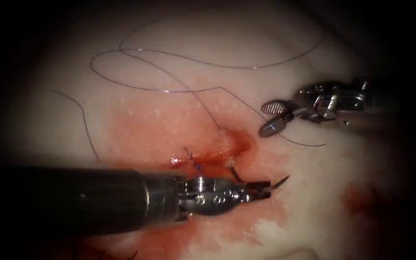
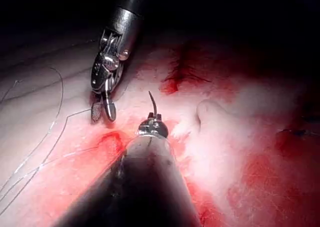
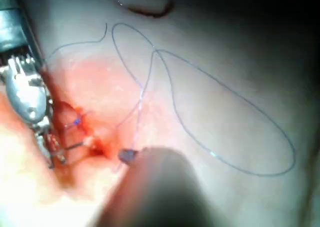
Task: Wound Closure
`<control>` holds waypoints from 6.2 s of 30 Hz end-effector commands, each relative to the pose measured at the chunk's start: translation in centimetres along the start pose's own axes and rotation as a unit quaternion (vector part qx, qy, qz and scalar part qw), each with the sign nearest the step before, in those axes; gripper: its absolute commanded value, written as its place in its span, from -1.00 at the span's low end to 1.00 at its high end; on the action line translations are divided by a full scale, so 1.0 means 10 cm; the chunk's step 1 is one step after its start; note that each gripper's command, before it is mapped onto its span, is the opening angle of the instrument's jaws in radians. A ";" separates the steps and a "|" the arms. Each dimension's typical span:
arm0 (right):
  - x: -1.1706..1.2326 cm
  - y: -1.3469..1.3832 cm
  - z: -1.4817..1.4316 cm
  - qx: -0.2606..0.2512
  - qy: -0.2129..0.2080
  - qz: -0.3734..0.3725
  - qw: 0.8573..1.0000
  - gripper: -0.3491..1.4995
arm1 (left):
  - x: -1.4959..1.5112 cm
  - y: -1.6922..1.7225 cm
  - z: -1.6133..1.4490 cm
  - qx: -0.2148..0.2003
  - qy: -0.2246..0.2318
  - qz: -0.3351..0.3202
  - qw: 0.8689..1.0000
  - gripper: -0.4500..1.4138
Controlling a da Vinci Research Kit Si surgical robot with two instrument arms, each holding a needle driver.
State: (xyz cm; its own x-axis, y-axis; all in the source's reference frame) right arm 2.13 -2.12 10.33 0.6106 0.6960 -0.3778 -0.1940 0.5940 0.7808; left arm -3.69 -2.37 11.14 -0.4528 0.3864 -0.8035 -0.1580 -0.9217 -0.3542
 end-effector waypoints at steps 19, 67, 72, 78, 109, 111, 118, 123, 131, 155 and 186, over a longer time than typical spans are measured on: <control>-0.022 -0.026 -0.008 0.055 0.033 0.068 0.996 0.47 | 0.061 0.027 -0.026 -0.074 0.053 0.053 0.994 -1.00; -0.016 -0.083 -0.037 0.260 0.172 0.174 0.934 0.14 | 0.048 0.000 -0.048 0.003 -0.018 0.309 0.951 -1.00; -0.013 -0.085 -0.013 0.257 0.169 0.193 0.932 0.18 | 0.048 0.000 -0.048 0.003 -0.018 0.309 0.951 -1.00; -0.011 -0.084 0.005 0.256 0.166 0.213 0.928 0.18 | 0.048 0.001 -0.047 0.003 -0.018 0.311 0.950 -1.00; 0.008 -0.099 0.025 0.312 0.184 0.252 0.897 0.16 | 0.042 0.005 -0.040 0.001 -0.026 0.320 0.947 -1.00; 0.008 -0.098 0.025 0.315 0.187 0.252 0.896 0.16 | 0.043 0.005 -0.040 0.001 -0.026 0.323 0.946 -1.00; 0.010 -0.099 0.022 0.336 0.195 0.248 0.887 -0.75 | 0.043 0.005 -0.040 0.001 -0.026 0.323 0.946 -1.00; 0.009 -0.098 0.018 0.353 0.191 0.224 0.888 -1.00 | 0.045 0.004 -0.039 0.000 -0.025 0.322 0.946 -1.00; 0.003 -0.085 0.008 0.330 0.218 0.190 0.899 -1.00 | 0.052 -0.001 -0.036 0.000 -0.019 0.205 0.979 -0.10; 0.008 -0.061 -0.009 0.175 0.284 -0.047 0.942 -1.00 | -0.026 -0.034 -0.029 -0.031 -0.172 -0.059 0.983 -0.78; 0.014 -0.071 0.001 0.119 0.309 -0.154 0.931 -1.00 | -0.108 -0.107 -0.013 0.014 -0.289 -0.058 0.956 -0.94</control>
State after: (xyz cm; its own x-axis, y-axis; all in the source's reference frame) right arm 2.29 -2.45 9.70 0.0364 0.6482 -0.7606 0.1365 0.7507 0.6463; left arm -2.85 -1.82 12.31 -0.8439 0.4072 -0.3494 -0.2567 -0.8782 -0.4035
